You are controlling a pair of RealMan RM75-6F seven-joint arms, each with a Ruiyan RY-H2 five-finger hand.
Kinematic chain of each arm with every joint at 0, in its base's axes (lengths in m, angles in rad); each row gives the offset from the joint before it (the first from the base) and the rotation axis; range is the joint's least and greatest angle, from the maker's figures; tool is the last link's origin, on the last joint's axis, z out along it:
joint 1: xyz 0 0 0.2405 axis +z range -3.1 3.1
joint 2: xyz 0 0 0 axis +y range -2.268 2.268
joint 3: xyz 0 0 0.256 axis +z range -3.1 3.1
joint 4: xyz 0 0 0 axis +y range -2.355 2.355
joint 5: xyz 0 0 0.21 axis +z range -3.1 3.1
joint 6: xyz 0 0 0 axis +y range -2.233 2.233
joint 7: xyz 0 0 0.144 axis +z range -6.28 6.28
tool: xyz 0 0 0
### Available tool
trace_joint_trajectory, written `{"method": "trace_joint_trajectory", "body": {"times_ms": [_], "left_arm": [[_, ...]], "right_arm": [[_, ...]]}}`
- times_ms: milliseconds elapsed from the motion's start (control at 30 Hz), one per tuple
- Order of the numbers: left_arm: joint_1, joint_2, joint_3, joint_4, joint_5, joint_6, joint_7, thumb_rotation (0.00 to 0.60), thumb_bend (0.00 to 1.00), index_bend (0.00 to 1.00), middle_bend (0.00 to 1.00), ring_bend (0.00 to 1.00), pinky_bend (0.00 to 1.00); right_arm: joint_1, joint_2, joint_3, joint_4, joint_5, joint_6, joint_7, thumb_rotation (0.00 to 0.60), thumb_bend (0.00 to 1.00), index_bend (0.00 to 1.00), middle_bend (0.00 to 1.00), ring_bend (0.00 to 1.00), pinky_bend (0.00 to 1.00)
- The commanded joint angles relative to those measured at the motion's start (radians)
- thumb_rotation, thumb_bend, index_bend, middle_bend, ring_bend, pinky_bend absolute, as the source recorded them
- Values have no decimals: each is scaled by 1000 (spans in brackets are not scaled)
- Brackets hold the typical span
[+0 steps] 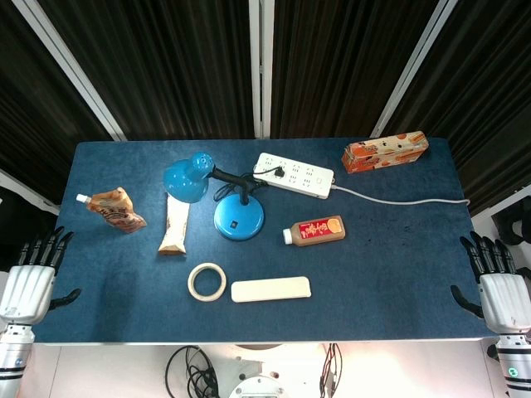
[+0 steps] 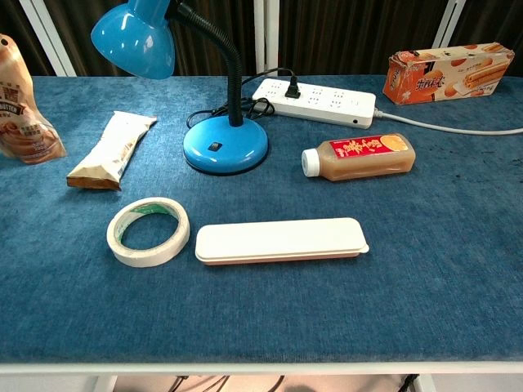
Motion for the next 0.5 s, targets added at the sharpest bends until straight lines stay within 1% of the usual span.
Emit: {"method": "trace_joint_trajectory", "body": {"times_ms": [33,300,433,500], "left_arm": [[0,-3,3,7,-3,-5,-9,600,0,7,0,0,3],[-2,-1,15,3,36,4,-38,600,0,7,0,0,3],[-33,16,31,-38,84,-37,-61,600,0,7,0,0,6],[-68,19,33,-61,108,-84,-45,600,0,7,0,0,8]], "right_arm": [[1,-1,0,0,-1,-2,-2,600,213,0,0,0,0],[-8,-3,-5,4,-11,15,3,600,213,0,0,0,0],[-12,1,1,3,-7,25,6,600,213,0,0,0,0],[-11,2,5,1,-2,25,4,600,214,0,0,0,0]]}}
